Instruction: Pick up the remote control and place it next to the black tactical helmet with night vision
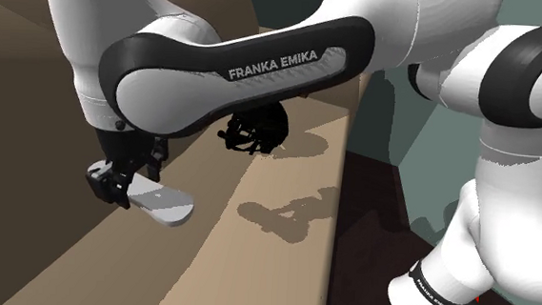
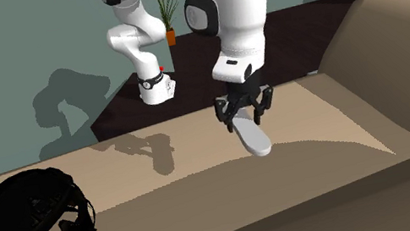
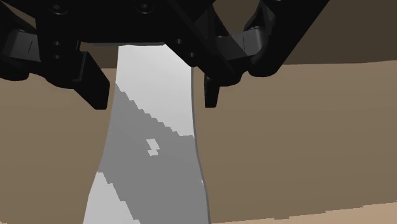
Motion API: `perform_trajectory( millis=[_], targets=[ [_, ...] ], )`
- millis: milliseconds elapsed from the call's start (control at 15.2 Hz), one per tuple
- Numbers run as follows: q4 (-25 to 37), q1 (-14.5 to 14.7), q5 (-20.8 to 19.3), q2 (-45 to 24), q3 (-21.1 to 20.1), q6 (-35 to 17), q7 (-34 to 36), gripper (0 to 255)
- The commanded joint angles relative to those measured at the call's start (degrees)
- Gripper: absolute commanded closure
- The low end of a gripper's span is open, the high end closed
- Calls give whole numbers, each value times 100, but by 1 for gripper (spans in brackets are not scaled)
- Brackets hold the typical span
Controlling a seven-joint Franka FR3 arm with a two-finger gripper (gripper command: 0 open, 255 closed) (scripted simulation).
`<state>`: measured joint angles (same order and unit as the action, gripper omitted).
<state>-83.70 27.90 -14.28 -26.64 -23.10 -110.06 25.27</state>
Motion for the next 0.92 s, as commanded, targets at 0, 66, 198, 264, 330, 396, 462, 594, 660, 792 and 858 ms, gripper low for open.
perform_trajectory(
  millis=[0, 66, 198, 264, 330, 396, 462, 594, 660, 792, 858],
  targets=[
    [93, -10, 25, 45, -8, 133, -35, 255],
    [155, -6, 33, 56, -12, 204, -44, 255],
    [285, 4, 47, 73, -20, 347, -63, 255],
    [353, 9, 52, 79, -23, 420, -72, 255],
    [423, 16, 58, 84, -26, 494, -80, 255],
    [496, 22, 62, 87, -29, 569, -89, 255],
    [570, 30, 66, 89, -31, 644, -97, 255],
    [727, 47, 71, 88, -36, 798, -113, 255],
    [810, 57, 73, 85, -38, 876, -121, 255],
    [983, 79, 74, 73, -41, 1035, -136, 255],
    [1074, 91, 73, 65, -42, 1117, -144, 255]
  ],
)
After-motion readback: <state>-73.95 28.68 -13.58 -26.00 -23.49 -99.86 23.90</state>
